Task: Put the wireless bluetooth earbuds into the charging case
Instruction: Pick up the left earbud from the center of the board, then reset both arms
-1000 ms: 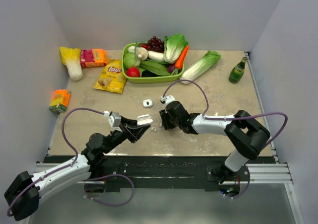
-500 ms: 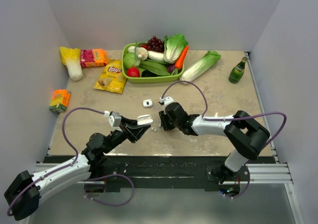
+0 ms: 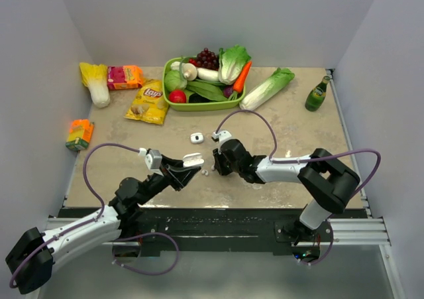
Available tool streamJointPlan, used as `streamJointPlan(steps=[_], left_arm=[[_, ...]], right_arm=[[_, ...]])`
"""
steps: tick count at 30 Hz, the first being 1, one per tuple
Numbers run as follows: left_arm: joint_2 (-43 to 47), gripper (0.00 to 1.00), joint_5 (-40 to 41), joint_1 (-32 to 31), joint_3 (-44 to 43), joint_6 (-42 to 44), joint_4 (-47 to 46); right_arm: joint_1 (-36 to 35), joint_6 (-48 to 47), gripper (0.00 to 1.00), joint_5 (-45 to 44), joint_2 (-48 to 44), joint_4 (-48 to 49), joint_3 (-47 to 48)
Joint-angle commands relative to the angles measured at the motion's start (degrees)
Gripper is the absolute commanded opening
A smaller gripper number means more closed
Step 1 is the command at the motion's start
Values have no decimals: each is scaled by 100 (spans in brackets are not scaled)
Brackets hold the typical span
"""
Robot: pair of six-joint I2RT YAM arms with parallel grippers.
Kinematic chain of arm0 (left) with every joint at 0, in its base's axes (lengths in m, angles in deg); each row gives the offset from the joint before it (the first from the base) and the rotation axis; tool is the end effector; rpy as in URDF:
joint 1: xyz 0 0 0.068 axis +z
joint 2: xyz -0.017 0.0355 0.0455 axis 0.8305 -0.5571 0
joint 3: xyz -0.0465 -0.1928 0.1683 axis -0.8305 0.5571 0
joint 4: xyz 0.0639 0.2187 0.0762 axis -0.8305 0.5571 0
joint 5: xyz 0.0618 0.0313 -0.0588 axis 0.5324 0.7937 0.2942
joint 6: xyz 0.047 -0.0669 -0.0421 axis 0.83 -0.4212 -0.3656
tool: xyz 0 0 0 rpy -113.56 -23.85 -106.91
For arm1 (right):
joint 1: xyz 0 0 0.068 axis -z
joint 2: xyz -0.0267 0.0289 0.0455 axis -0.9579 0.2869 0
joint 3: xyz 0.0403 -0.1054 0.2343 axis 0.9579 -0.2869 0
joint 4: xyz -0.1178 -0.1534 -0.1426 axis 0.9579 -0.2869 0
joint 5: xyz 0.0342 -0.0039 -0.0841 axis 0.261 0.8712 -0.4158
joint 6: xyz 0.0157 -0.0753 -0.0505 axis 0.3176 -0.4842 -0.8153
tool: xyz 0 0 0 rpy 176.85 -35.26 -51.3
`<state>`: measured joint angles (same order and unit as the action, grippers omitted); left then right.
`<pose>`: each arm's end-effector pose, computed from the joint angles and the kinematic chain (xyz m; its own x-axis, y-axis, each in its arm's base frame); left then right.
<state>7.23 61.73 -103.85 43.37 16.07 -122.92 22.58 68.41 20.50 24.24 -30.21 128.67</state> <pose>0.1192 -0.1434 0.2279 -0.2352 -0.4380 -0.8677 0.7833 0.4432 -0.4360 0.2197 0.2555 0.1232 -0.6304 -0.2373 -0.7391 -0.5395 0.8185 0.1974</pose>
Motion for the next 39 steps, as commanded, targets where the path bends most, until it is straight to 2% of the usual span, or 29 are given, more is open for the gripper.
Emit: streamJointPlan(steps=[1,8,28,33,39], left_arm=[[11,0,-64,-20,246,-82,-366],[-6,0,-72,-20,210,-73,-331],[-6,0,-2,-20,193,-73,-348],[-15,0,235,-28,167,-21,-479],[-665,0,314,-11,-307,322,-1086]], right_arm=[[-59,62,17,150,7,-37,-175],[-59,124,0,167,-46,16,-280],[-50,238,0,-211,-1311,-63,-667],[-59,229,0,-474,-2505,-554,-641],[-155,-122,0,-904,-4051,-1670,157]])
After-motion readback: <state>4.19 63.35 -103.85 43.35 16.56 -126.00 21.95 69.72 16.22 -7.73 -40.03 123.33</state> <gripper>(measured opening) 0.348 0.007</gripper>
